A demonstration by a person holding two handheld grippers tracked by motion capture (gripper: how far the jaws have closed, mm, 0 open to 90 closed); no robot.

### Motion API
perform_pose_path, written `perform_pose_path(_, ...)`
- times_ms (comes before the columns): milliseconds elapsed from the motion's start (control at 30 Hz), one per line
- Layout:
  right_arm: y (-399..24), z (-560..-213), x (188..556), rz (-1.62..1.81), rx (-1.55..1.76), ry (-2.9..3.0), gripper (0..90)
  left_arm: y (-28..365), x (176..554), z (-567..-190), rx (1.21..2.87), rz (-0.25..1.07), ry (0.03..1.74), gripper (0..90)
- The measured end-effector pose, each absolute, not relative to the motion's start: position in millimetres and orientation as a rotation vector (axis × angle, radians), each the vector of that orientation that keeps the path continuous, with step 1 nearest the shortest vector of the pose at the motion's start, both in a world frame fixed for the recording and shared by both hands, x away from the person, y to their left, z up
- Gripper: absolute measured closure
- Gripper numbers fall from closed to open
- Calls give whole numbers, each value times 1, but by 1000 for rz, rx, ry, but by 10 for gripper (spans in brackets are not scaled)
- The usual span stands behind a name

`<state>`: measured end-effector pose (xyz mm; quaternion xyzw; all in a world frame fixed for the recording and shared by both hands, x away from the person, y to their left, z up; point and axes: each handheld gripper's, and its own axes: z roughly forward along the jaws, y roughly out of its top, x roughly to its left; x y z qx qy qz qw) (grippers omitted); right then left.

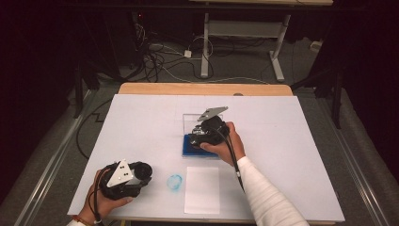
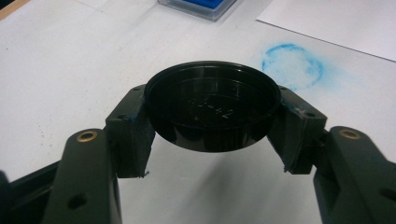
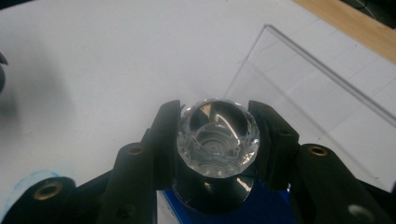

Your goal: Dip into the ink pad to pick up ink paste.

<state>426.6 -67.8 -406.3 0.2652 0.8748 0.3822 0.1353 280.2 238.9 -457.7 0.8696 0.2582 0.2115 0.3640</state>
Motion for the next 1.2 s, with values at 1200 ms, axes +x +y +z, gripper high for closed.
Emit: perform_pose_path(1200, -63, -434, 430, 1127, 795, 2552, 570, 237, 279, -458, 2242, 546, 657, 365)
